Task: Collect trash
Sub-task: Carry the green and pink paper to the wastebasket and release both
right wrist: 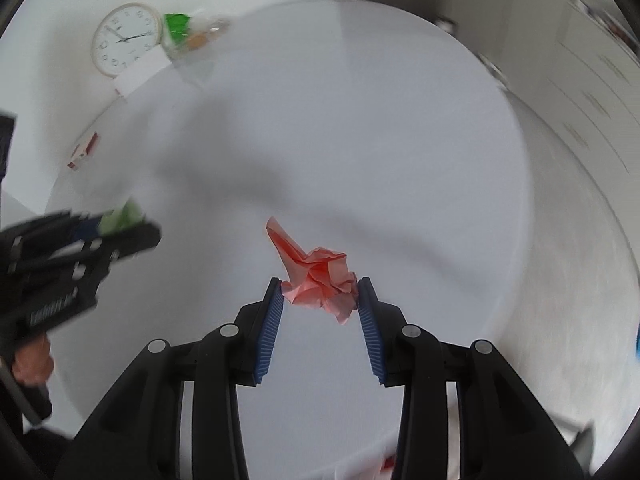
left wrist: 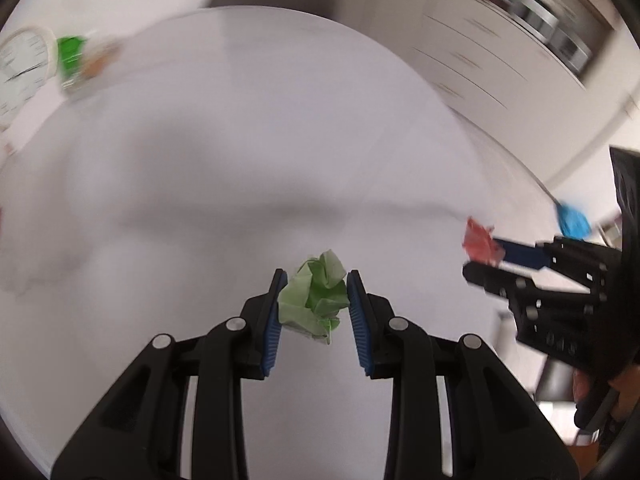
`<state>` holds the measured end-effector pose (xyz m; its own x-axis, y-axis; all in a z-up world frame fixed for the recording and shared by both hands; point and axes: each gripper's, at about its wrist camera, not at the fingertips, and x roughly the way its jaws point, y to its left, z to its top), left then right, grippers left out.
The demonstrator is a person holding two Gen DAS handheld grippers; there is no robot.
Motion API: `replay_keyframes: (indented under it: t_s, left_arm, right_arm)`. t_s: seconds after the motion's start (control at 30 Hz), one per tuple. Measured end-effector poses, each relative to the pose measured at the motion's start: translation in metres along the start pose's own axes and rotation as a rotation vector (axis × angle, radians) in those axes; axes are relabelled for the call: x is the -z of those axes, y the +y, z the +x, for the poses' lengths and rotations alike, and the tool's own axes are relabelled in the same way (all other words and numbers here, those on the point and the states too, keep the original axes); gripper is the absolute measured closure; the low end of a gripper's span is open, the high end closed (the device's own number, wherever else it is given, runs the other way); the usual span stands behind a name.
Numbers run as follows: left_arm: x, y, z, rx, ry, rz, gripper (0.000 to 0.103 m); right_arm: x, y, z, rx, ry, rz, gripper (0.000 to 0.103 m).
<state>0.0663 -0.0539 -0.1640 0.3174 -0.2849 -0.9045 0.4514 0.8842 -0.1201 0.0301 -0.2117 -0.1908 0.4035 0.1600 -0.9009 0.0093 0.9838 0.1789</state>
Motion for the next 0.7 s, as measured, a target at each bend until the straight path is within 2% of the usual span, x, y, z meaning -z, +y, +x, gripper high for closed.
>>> replay_keyframes:
  t_s: [0.13, 0.33, 0.57, 0.63, 0.67, 0.7]
  left_arm:
    - [0.031, -0.056, -0.001, 0.099, 0.053, 0.124, 0.073]
    - [0.061, -0.123, -0.004, 0.172, 0.110, 0.283, 0.073]
    - [0.081, -0.180, -0.009, 0.186, 0.133, 0.425, 0.072]
    - [0.084, -0.192, -0.009, 0.189, 0.141, 0.451, 0.072]
    - [0.085, -0.198, -0.009, 0.189, 0.146, 0.459, 0.072]
    - [0.085, -0.200, -0.009, 0.188, 0.150, 0.465, 0.072]
  right_arm:
    - [0.088, -0.037, -0.034, 0.054, 0.025, 0.156, 0.063]
    - [0.178, -0.079, -0.050, 0.113, 0.043, 0.376, 0.063]
    - [0.231, -0.107, -0.028, 0.168, 0.079, 0.480, 0.061]
    - [0.245, -0.119, -0.015, 0.147, 0.111, 0.511, 0.058]
    - [0.252, -0.125, -0.013, 0.137, 0.122, 0.523, 0.055]
    - [0.256, -0.131, -0.010, 0.137, 0.130, 0.534, 0.044]
